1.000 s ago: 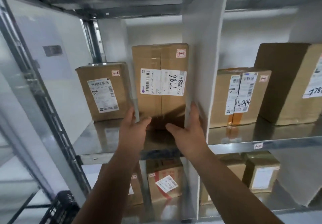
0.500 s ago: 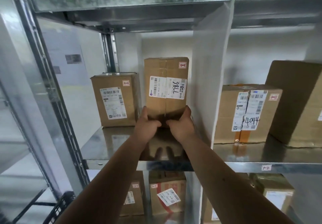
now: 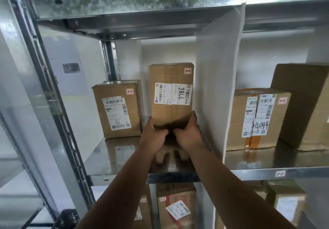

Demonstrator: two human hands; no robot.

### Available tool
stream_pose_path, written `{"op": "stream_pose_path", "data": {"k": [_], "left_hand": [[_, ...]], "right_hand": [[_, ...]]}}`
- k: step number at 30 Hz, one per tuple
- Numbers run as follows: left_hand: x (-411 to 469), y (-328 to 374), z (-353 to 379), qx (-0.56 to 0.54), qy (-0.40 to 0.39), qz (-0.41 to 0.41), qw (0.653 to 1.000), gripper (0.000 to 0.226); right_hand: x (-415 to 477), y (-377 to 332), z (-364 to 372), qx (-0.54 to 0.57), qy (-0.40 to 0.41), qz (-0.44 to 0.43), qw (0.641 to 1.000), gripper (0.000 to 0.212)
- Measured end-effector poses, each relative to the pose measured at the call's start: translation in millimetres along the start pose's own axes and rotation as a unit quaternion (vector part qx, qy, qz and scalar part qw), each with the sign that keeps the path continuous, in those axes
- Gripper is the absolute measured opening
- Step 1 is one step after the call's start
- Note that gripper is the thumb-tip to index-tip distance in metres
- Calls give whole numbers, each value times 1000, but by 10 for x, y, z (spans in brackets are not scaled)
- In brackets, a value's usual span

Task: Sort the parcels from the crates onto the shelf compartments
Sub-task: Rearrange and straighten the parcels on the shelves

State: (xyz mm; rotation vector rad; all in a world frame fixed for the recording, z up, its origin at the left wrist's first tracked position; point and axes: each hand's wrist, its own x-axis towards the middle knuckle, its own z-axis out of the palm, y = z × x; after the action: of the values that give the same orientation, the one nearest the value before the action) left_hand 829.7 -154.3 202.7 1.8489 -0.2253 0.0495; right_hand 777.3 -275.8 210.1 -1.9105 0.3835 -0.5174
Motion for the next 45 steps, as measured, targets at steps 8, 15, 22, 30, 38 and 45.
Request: {"op": "stream_pose_path", "data": {"k": [8, 15, 22, 30, 38, 45], "left_hand": [[-46, -25, -63, -11, 22, 9, 1000, 69], [-729, 100, -149, -140, 54, 19, 988, 54], [-1374, 404, 130, -250, -31, 180, 951, 31], [-1815, 518, 758, -241, -65, 197, 948, 35], [-1907, 715, 1544, -179, -32, 167, 969, 47], [-1619, 676, 2100, -64, 65, 119, 989, 85]], "right_hand": [[-285, -81, -100, 6, 22, -36, 999, 77], [-974, 0, -302, 202, 19, -64, 977, 36], [-1509, 50, -712, 322, 79, -37, 943, 27], [-1560, 402, -1416, 329, 159, -57, 929, 23], [-1205, 873, -2255, 327, 107, -61, 937, 33], [-668, 1221, -2661, 216, 0, -79, 973, 46]]}}
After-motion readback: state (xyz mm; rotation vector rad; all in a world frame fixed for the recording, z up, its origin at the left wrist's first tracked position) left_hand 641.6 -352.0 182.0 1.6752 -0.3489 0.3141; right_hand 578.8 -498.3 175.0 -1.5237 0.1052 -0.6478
